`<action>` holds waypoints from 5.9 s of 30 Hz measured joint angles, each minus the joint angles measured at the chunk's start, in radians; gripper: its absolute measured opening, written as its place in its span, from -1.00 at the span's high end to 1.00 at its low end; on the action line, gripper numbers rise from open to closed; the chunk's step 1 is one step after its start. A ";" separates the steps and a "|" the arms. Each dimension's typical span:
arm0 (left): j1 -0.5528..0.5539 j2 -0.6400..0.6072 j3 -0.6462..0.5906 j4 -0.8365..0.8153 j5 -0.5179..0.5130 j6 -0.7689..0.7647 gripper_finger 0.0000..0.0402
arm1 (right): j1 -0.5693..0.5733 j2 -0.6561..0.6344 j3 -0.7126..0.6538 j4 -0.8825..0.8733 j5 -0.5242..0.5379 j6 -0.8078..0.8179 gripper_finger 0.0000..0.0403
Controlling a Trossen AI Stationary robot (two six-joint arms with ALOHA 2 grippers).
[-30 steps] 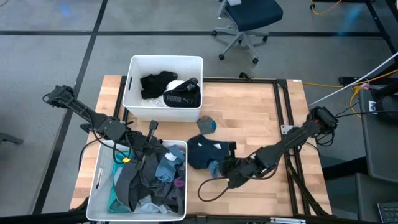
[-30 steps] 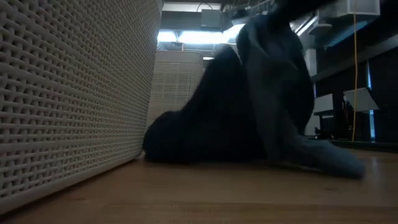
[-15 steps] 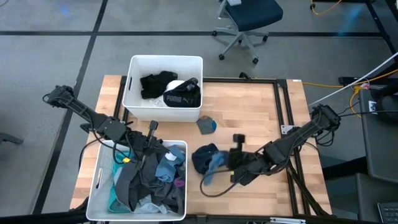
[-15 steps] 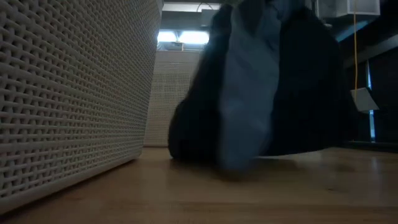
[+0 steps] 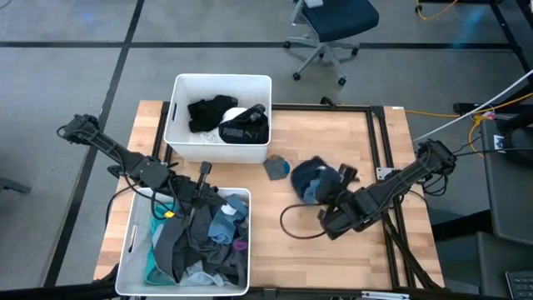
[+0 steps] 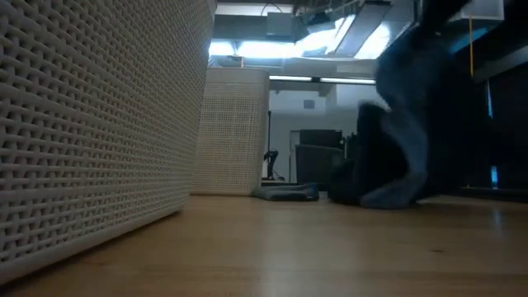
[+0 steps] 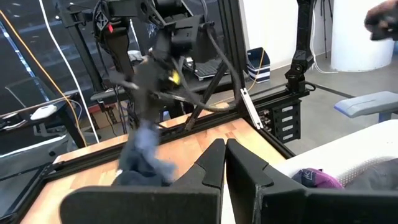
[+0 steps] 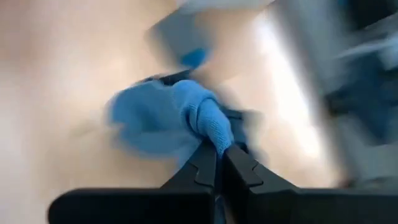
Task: Sort clothes
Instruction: Put the light blue sock into the bottom laundry organizer, then put the gray sock into the bottom laundry organizer
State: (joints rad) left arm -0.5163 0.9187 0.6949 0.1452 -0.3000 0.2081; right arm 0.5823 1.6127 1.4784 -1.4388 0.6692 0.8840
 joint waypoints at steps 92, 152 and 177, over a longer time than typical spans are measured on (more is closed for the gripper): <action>0.000 0.000 0.000 -0.002 0.000 0.000 0.97 | -0.199 0.245 -0.288 0.923 -0.372 -0.683 0.96; 0.000 0.000 0.000 0.000 0.000 0.001 0.97 | -0.170 0.426 0.403 1.184 -0.397 -1.239 0.60; 0.000 0.000 0.000 -0.003 0.000 -0.003 0.97 | -0.069 0.206 0.399 0.378 -0.053 -0.744 -0.21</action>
State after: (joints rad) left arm -0.5167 0.9184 0.6952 0.1418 -0.3000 0.2054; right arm 0.5129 1.8187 1.8776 -1.0612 0.6157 0.1401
